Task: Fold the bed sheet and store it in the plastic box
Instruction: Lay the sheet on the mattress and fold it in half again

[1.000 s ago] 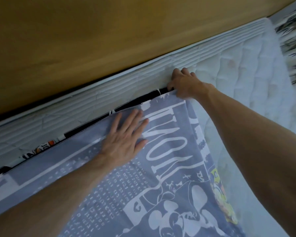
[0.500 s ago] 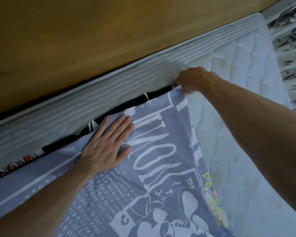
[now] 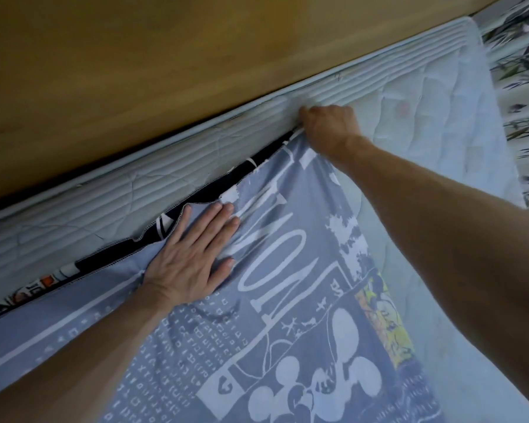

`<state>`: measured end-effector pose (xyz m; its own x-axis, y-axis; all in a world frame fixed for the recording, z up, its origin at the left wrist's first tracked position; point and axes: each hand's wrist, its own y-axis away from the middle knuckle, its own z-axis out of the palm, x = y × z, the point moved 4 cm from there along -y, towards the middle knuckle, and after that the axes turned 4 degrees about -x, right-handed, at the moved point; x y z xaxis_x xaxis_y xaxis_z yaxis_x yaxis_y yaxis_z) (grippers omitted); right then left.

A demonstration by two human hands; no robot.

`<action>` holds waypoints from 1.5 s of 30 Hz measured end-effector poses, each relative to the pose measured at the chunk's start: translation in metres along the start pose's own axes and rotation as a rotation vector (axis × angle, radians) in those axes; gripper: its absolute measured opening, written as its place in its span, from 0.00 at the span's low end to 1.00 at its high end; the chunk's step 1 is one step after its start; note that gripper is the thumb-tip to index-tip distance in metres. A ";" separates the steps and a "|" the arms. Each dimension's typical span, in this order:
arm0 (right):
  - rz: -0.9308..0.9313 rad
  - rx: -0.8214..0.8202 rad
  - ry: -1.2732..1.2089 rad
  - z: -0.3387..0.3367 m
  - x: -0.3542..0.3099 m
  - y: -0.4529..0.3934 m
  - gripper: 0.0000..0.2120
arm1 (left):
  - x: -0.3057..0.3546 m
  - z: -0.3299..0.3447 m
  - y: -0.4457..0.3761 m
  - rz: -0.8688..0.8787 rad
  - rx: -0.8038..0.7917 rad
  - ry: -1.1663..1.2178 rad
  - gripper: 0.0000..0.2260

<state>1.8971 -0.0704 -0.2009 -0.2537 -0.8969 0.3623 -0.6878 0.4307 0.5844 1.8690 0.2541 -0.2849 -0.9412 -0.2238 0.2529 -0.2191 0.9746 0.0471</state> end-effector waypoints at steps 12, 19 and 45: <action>0.505 0.106 -1.050 0.036 0.024 0.002 0.13 | -0.002 -0.018 -0.003 -0.104 0.055 0.063 0.30; 0.631 0.167 -1.726 0.064 0.035 0.004 0.10 | -0.051 -0.025 -0.004 -0.187 0.031 -0.073 0.28; 0.538 1.019 -0.876 0.048 -0.199 0.179 0.26 | -0.016 -0.056 0.118 -0.056 0.143 0.069 0.29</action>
<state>1.7918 0.1807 -0.2032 -0.7028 -0.5859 -0.4034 -0.4582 0.8067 -0.3733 1.8722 0.3734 -0.2295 -0.9077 -0.2721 0.3194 -0.3101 0.9478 -0.0738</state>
